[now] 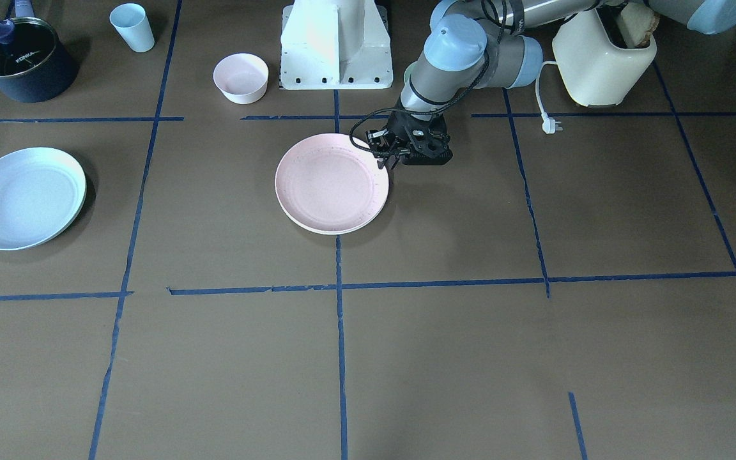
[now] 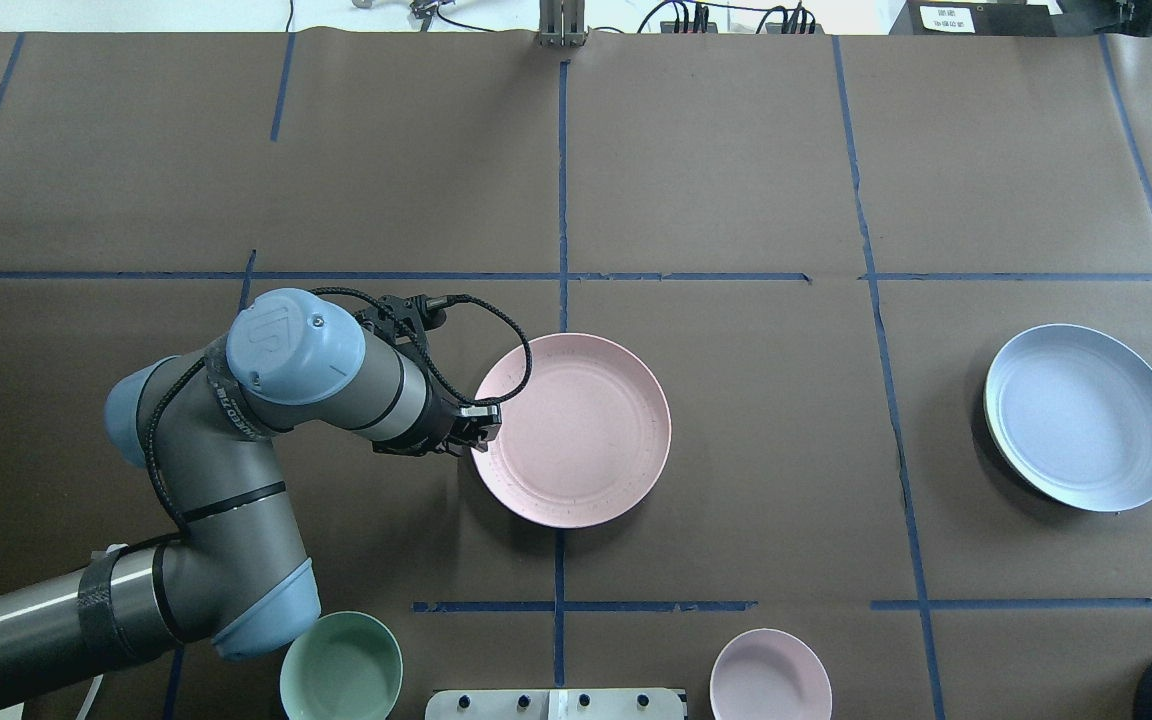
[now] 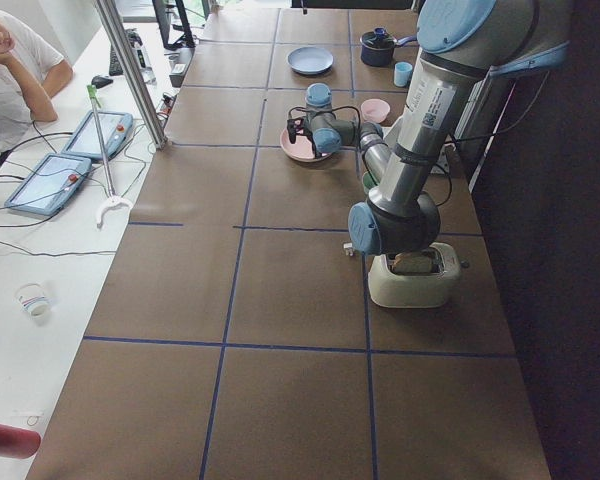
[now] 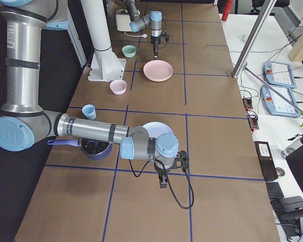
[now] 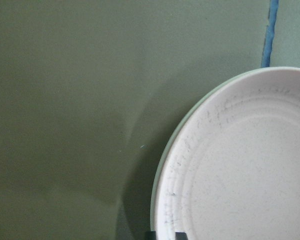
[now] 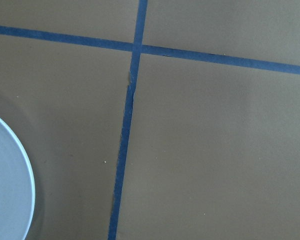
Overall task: Stack three plates with pink and blue
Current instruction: 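Open the left gripper and withdraw the left arm away from the stack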
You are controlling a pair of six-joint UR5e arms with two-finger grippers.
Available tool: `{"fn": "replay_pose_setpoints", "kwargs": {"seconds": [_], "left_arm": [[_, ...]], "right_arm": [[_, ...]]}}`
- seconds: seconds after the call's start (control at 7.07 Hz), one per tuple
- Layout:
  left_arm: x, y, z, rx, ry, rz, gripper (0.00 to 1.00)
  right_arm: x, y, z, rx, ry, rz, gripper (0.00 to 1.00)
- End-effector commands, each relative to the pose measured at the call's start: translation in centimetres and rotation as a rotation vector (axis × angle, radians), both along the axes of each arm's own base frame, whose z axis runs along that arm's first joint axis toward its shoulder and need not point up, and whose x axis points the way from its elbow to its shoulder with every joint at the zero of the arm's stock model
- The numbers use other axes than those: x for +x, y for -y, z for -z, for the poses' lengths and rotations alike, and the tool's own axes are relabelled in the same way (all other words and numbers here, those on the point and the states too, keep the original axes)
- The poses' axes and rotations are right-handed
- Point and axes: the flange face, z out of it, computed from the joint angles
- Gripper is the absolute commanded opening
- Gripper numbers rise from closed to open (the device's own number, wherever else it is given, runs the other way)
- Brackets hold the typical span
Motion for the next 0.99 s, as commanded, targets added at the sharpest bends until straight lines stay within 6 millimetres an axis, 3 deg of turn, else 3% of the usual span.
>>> {"fn": "replay_pose_setpoints", "kwargs": {"seconds": [0.0, 0.14, 0.28, 0.42, 0.71, 0.85], "left_arm": [[-6.4, 5.1, -1.6, 0.103, 0.061, -0.064, 1.00], [-12.3, 8.3, -4.0, 0.174, 0.118, -0.128, 1.00], [-18.9, 11.2, -7.7, 0.230, 0.179, -0.197, 1.00], [-25.6, 12.3, -12.8, 0.281, 0.233, -0.253, 1.00], [-41.2, 11.4, -24.5, 0.304, 0.248, -0.292, 1.00], [-47.4, 8.7, -29.1, 0.277, 0.220, -0.272, 1.00]], "right_arm": [[-0.2, 0.6, 2.1, 0.027, 0.020, -0.012, 1.00], [-0.4, 0.8, 3.6, 0.028, 0.050, -0.034, 1.00], [-0.7, 1.0, 5.5, 0.053, 0.102, -0.031, 1.00], [-0.9, 1.0, 6.3, 0.061, 0.135, -0.029, 1.00], [-0.9, 1.5, 6.6, 0.043, 0.136, -0.052, 1.00], [-1.2, 2.5, 8.1, -0.004, 0.140, -0.116, 1.00]]}}
